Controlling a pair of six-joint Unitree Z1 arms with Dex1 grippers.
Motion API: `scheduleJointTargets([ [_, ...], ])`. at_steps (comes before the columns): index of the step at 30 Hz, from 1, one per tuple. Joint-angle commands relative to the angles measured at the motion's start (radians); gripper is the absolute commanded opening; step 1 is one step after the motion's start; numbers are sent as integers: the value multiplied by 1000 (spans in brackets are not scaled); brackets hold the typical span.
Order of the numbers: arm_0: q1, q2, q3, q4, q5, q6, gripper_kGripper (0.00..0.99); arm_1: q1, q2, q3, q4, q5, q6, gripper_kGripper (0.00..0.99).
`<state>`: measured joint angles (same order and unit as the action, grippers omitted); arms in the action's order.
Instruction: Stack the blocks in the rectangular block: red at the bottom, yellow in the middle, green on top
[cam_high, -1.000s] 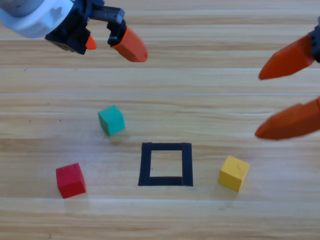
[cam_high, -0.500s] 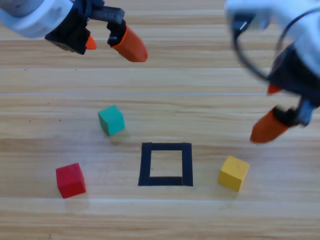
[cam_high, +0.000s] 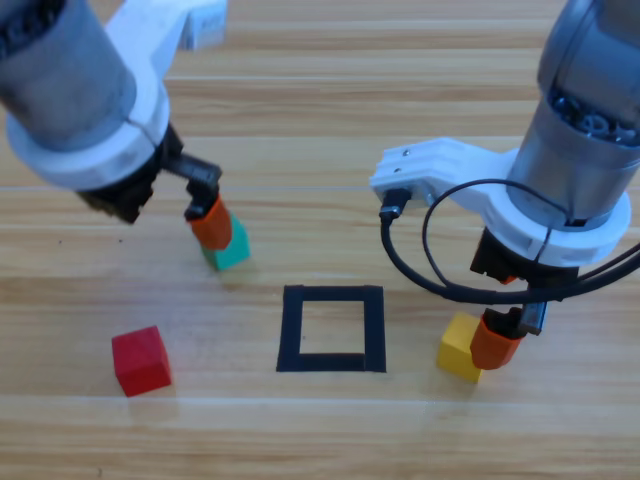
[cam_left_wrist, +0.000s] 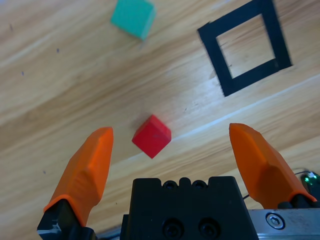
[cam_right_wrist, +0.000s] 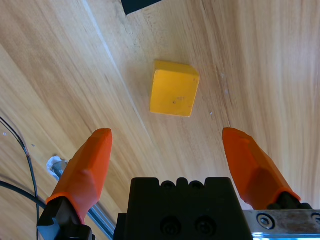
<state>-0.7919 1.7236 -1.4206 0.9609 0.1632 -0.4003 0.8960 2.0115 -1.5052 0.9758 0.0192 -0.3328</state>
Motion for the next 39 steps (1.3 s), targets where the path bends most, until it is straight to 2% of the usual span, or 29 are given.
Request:
scheduleJointTargets([
  [1,-16,54,45,6,27,-138,990,17,90,7,-32,-16,-12,971],
  [8,-16,82,69,2,61,-350,990,17,139,-9,-60,-30,-22,965],
  [16,-15,174,89,4,67,-528,990,17,199,-36,-71,-39,-25,950],
  [24,40,280,111,4,29,-568,990,17,248,-61,-71,-35,-31,916],
  [28,68,280,114,-2,13,-566,990,17,247,-61,-69,-30,-31,815],
  [30,82,280,114,-8,6,-566,990,15,247,-61,-68,-32,-31,798],
  [34,103,277,121,-27,-8,-563,990,17,251,-61,-63,-30,-37,555],
  [36,114,275,129,-36,-16,-565,990,17,256,-61,-60,-32,-42,388],
  [39,126,266,155,-59,-28,-575,990,17,257,-61,-54,-32,-42,12],
])
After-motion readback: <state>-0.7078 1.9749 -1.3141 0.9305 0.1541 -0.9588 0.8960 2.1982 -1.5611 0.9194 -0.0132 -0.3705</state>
